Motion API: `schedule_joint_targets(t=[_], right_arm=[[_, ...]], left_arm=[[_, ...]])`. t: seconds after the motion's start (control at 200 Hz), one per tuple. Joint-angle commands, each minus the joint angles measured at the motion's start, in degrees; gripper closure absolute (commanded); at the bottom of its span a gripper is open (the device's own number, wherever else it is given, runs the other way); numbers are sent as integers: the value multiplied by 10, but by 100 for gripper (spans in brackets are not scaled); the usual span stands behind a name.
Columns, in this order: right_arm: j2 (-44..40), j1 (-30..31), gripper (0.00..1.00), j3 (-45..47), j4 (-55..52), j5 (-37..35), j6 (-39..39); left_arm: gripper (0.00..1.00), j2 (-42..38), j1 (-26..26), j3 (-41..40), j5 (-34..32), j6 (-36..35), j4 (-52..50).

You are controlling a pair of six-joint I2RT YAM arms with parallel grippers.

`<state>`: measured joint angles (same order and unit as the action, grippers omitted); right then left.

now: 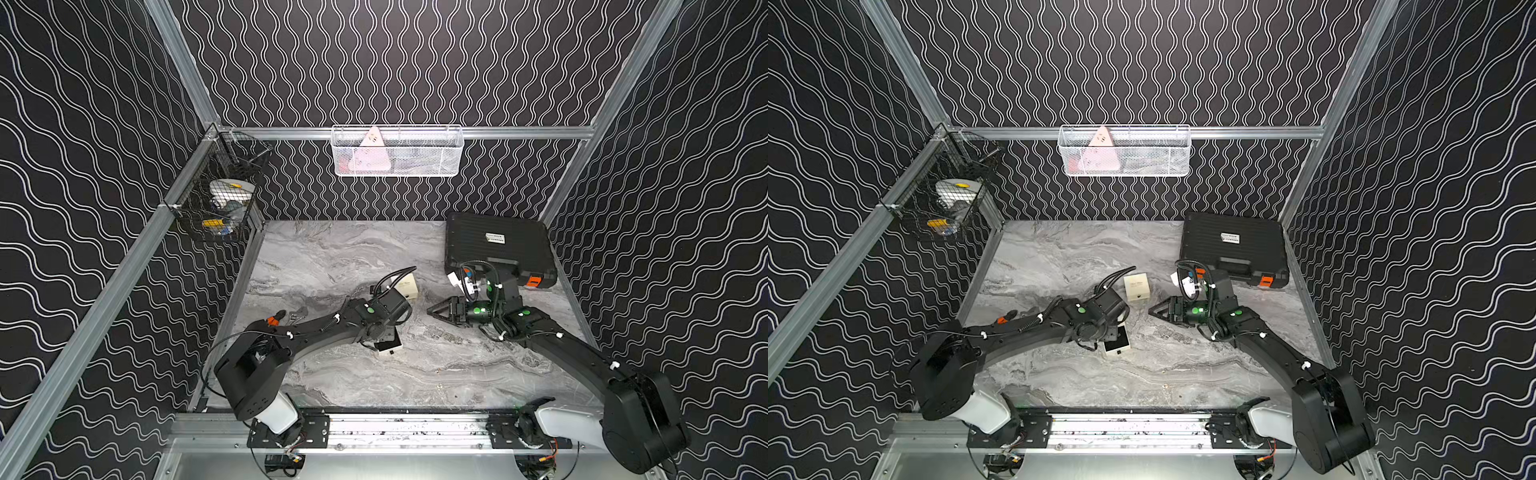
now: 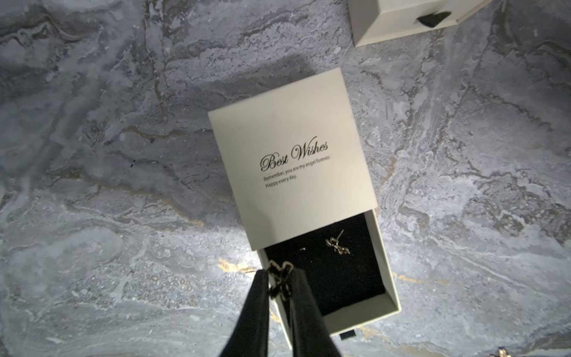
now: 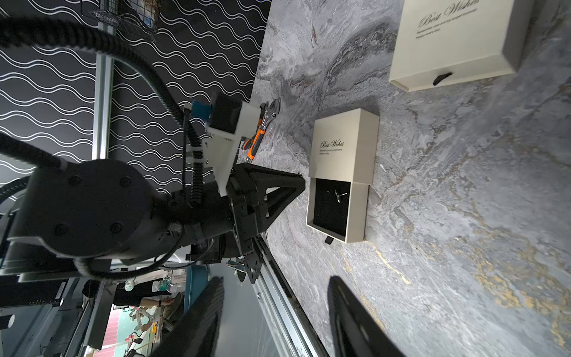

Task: Place the earrings into the drawer-style jewelry box
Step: Insert the earring into the inner lining.

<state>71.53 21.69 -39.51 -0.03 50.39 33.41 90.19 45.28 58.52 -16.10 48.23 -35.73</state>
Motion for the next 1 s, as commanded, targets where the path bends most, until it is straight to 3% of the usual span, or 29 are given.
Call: schedule_joint_targets(t=[0.0,0.996], right_arm=[[2,-1,43,0,15,8,-7],[15,-2,44,0,31,22,7]], left_arm=[[100,4,2,7,5,33,-10],[100,25,4,-8,17,34,27]])
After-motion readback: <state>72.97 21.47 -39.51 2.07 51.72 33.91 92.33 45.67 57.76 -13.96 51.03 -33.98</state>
